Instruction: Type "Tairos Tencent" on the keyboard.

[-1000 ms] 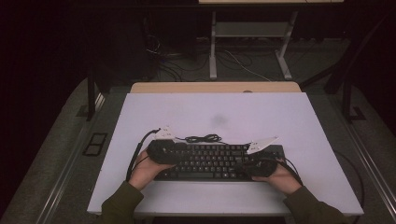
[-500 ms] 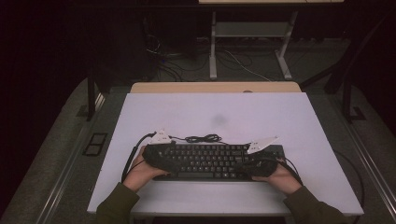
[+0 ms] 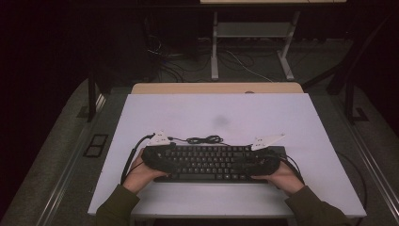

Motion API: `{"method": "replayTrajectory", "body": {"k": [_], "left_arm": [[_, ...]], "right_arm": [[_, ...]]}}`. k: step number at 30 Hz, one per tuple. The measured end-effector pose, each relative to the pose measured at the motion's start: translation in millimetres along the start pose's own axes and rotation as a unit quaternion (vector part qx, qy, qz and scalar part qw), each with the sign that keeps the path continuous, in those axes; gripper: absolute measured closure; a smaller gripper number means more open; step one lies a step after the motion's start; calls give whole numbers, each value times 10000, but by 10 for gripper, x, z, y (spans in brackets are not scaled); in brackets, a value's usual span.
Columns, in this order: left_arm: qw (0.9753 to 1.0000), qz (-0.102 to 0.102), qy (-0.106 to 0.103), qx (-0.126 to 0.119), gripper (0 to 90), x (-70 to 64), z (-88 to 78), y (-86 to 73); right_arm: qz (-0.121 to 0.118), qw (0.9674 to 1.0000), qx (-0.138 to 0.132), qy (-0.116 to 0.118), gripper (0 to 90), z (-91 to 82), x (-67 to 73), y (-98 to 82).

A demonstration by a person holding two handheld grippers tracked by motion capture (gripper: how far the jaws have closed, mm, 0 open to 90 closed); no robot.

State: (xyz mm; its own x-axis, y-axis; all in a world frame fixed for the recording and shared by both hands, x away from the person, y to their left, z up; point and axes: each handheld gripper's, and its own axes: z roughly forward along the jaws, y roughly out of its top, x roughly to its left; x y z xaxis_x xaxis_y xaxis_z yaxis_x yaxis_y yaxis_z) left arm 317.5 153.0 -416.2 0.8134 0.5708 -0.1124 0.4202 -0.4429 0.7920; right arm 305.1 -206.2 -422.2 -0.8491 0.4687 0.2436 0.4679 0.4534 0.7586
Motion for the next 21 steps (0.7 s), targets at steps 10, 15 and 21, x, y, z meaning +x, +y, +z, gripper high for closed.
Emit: {"method": "replayTrajectory", "body": {"k": [10,15,21], "left_arm": [[9999,-75,115,-5,254,50,-41,-54],[9998,-134,156,-9,372,77,-61,-77],[9997,-209,138,29,576,97,-47,-92]], "right_arm": [[3,9996,-269,-74,405,72,-5,122],[-25,9995,-308,-37,377,133,2,204],[-32,9995,-312,-20,355,229,1,277]]}}
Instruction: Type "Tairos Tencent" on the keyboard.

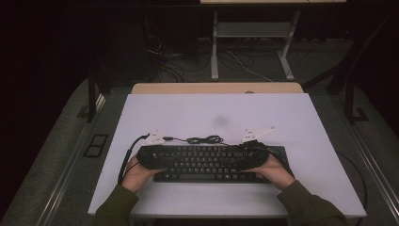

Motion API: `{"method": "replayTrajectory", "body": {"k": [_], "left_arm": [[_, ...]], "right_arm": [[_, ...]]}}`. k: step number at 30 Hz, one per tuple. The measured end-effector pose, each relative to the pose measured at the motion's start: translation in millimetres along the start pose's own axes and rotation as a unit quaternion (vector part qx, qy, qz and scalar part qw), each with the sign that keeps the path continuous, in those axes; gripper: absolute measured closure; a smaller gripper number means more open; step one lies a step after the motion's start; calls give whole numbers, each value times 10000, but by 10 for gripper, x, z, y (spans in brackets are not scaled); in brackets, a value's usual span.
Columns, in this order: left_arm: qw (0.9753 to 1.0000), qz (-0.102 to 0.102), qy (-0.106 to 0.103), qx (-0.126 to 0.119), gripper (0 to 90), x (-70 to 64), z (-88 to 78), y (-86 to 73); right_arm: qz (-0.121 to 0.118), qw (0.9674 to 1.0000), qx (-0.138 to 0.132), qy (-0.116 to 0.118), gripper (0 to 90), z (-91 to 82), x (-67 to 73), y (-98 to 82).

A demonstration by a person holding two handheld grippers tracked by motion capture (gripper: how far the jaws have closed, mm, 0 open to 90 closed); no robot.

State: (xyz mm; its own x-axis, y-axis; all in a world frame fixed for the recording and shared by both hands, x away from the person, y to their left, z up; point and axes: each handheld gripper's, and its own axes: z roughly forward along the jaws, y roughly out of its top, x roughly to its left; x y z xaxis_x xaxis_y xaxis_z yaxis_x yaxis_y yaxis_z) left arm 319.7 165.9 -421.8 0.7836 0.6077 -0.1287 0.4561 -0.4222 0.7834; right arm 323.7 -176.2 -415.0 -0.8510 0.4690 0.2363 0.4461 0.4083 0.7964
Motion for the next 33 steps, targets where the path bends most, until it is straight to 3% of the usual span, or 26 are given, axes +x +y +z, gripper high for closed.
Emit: {"method": "replayTrajectory", "body": {"k": [12,25,33], "left_arm": [[9999,16,-75,121,884,11,60,1],[9995,99,-101,278,894,-29,166,16],[9993,135,-58,347,895,-18,192,8]], "right_arm": [[-23,9999,-83,74,315,162,16,116],[-20,9996,-283,90,265,179,19,121],[-85,9992,-391,-51,229,196,35,121]]}}
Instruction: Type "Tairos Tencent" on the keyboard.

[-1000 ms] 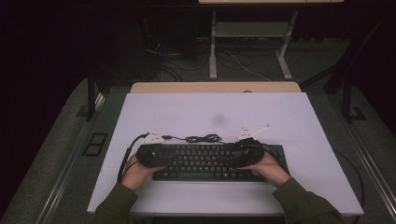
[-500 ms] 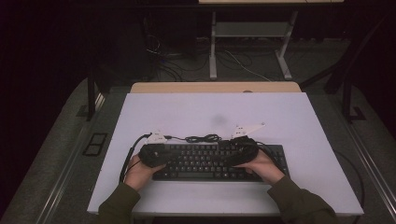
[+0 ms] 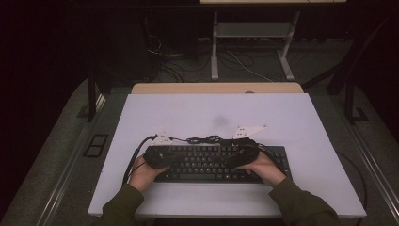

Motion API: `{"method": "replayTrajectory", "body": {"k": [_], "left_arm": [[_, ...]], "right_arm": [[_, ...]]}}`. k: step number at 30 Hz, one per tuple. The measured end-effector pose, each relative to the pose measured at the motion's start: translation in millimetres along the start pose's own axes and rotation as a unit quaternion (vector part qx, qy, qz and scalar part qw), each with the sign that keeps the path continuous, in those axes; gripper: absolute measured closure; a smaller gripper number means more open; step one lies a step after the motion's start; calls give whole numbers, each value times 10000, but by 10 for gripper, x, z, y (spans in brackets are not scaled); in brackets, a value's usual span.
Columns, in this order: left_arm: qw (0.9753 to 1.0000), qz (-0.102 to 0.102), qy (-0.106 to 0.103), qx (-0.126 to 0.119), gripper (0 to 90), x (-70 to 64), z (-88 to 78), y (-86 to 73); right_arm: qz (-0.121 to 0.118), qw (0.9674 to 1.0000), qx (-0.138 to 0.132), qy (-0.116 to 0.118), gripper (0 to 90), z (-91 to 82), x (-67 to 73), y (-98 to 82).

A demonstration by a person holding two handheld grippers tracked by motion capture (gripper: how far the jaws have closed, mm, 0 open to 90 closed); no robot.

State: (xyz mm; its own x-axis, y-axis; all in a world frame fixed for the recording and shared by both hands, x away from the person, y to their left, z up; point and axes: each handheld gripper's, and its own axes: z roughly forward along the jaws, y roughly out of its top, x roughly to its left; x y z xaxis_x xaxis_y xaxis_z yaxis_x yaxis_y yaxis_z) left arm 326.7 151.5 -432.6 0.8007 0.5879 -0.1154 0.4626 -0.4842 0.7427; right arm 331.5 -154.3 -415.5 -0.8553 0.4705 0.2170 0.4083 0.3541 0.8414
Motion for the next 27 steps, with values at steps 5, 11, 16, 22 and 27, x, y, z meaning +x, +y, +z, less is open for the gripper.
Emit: {"method": "replayTrajectory", "body": {"k": [5,11,16,22,27], "left_arm": [[10000,35,50,66,895,-9,9,-4],[10000,1,18,-69,895,-18,-24,13],[9999,-63,-21,-155,865,-4,-63,17],[9996,-132,-15,-246,747,5,-102,20],[9994,-135,75,-298,575,-7,-124,26]], "right_arm": [[-7,10000,-16,-66,215,-9,8,0],[1,9999,-114,-99,199,-30,15,7],[36,9998,-115,-125,188,-29,9,7],[120,9998,36,-136,170,-9,-7,8],[88,9999,43,-77,171,-12,-7,33]]}}
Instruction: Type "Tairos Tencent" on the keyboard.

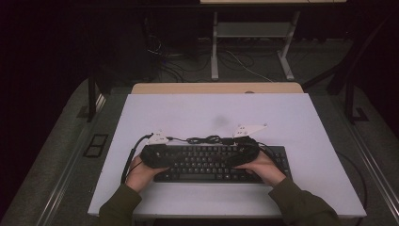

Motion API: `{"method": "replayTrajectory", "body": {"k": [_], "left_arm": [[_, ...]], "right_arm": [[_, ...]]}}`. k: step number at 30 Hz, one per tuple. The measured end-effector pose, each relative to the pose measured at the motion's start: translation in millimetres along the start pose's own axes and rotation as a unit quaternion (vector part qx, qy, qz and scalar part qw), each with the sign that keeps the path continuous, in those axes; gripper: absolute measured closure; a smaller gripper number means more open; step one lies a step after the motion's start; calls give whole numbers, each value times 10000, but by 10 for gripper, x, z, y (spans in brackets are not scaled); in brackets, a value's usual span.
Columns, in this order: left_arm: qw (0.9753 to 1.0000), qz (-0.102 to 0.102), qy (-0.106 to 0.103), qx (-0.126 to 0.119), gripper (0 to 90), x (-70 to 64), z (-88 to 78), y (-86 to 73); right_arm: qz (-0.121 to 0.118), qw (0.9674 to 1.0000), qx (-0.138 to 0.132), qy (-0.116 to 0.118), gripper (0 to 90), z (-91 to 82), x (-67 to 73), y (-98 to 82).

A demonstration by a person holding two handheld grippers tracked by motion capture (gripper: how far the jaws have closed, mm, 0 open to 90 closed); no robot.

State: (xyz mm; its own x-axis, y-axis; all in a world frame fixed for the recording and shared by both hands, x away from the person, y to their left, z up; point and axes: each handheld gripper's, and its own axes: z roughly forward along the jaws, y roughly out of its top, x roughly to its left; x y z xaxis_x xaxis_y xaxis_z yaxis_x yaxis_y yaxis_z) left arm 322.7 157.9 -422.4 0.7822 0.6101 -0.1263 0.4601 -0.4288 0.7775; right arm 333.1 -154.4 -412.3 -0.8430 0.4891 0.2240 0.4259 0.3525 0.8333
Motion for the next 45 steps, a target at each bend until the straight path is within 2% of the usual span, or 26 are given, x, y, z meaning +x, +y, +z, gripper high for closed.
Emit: {"method": "replayTrajectory", "body": {"k": [3,4,6,12,18,28,32,45], "left_arm": [[10000,-43,11,-42,447,7,-7,1],[10000,-34,45,-47,413,5,-8,0],[9999,-26,121,-79,346,2,-18,4],[9998,-13,163,-117,250,4,-25,5],[9997,18,192,-114,186,1,-17,6],[9997,8,212,-112,163,-8,11,-1],[9997,-2,217,-101,161,-11,18,-2],[9996,-5,242,-118,161,-4,11,-2]], "right_arm": [[19,10000,-9,68,180,-8,14,23],[18,10000,-17,73,221,-4,21,27],[23,9999,-30,130,240,5,32,34],[28,9998,68,186,376,64,60,60],[-83,9997,164,185,487,122,102,96],[-200,9985,324,391,797,208,153,81],[-258,9974,457,495,873,254,179,60],[-388,9939,807,640,892,384,276,-6]]}}
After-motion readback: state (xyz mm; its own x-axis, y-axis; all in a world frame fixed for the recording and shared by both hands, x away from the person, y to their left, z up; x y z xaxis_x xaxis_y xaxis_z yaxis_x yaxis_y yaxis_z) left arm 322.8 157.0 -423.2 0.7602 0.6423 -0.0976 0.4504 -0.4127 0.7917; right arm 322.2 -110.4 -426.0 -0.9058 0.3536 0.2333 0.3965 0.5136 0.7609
